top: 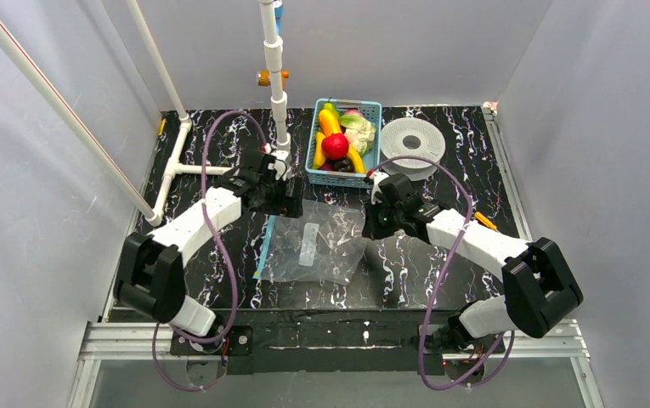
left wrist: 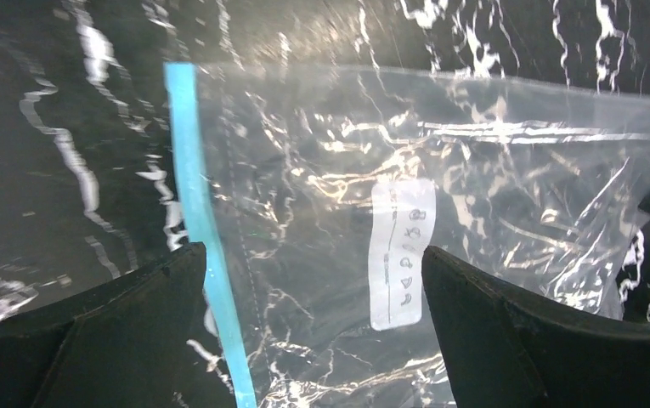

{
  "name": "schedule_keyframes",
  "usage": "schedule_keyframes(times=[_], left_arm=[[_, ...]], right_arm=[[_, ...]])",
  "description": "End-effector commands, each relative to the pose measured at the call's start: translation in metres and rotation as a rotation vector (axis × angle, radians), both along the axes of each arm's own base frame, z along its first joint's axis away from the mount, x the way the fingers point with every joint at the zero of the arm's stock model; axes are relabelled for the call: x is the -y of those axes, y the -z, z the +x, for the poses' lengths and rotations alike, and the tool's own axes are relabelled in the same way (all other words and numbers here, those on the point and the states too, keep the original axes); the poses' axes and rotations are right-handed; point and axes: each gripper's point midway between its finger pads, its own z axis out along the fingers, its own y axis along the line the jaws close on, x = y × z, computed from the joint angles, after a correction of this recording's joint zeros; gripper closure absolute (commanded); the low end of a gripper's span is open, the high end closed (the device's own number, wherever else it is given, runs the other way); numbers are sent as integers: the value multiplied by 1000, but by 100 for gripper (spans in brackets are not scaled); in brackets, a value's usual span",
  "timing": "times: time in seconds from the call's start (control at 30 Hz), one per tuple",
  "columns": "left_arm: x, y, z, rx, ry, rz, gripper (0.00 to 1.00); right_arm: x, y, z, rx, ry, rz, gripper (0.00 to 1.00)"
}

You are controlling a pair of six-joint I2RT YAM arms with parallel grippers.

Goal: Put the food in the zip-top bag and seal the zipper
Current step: Pick up the zipper food storage bag at the center of the board.

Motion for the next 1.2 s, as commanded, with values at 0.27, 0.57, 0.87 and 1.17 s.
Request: schedule_keyframes(times=[0.27,0.57,0.87,1.17], left_arm=[[21,17,-5,-242,10,-316,2],[7,32,7,-364,-42,-446,2],[-23,44,17,-277,-158,-282,3],[-17,59,12,-361,-134,-280,3]], right_arm=[[2,-3,-9,-95,-12,189,99],[-2,-2,-5,-171,36,308,99],[-7,-9,-6,-204,24,380,99],[-7,-10,-13,-218,15,399,99]])
